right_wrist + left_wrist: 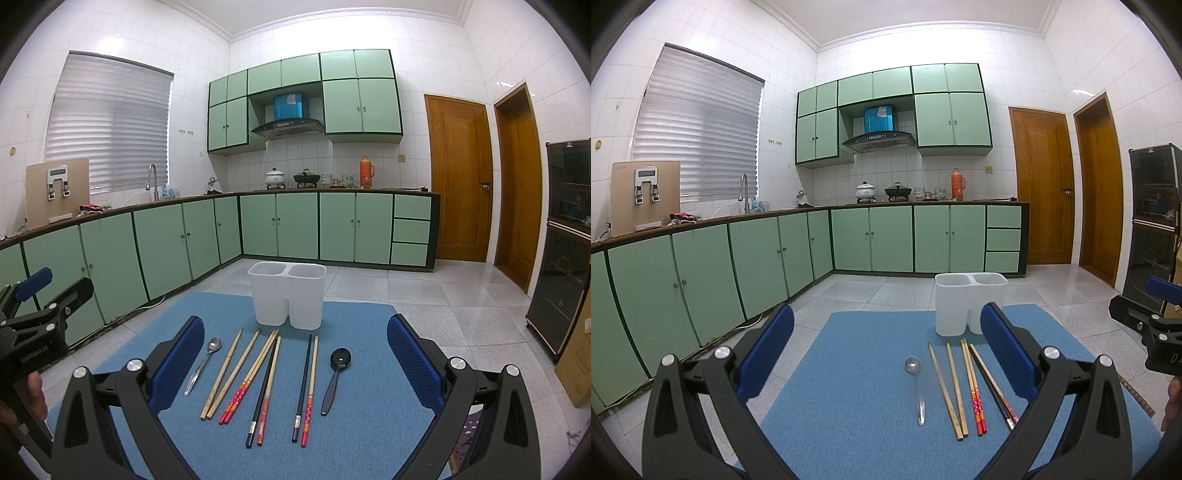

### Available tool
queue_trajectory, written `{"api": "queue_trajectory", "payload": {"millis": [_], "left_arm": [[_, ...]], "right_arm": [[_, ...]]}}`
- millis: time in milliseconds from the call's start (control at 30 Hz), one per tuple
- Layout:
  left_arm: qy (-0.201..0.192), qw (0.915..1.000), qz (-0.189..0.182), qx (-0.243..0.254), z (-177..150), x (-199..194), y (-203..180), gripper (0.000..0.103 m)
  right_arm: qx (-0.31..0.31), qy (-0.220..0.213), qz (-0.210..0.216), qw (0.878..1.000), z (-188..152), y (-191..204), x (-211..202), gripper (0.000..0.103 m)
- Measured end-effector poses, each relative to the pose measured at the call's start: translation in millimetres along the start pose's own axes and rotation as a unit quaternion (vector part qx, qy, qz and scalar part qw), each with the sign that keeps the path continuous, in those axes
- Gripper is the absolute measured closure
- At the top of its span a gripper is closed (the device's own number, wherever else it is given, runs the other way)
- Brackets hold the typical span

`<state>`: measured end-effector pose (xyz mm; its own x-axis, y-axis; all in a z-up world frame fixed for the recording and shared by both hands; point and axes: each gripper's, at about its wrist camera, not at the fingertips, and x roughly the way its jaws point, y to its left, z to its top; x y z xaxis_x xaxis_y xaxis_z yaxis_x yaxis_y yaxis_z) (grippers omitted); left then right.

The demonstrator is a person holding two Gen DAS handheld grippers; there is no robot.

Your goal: Organize utensils

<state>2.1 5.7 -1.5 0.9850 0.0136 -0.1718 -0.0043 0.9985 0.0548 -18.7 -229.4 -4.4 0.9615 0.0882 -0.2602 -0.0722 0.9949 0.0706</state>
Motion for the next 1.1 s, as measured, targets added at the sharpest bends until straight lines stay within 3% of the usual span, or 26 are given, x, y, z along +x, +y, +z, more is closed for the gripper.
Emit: {"api": "queue_trajectory", "payload": {"millis": [467,600,800,1000,1100], "left_arm": [[0.002,1.0000,0.000,-0.002,-2,2,5,0.005],[0.017,0.9999,-0.001,0.000,-4,12,9,0.005],[0.103,0.9945,0.016,-0.010,-1,66,31,0.005],[0.227,0.9737,-0.003,-0.012,-21,157,42,0.005],[0.268,0.9633,-0.017,-0.005,-38,196,38,0.005]], "right_arm": [[0.000,0.003,0.001,1.000,-1,-2,-1,0.006],[-0.001,0.022,-0.007,1.000,-7,-4,11,0.006],[0.001,0.111,-0.047,0.993,-10,-20,53,0.006],[0.041,0.195,-0.032,0.979,-14,-46,115,0.006],[0.061,0.239,-0.009,0.969,-19,-55,152,0.009]]}}
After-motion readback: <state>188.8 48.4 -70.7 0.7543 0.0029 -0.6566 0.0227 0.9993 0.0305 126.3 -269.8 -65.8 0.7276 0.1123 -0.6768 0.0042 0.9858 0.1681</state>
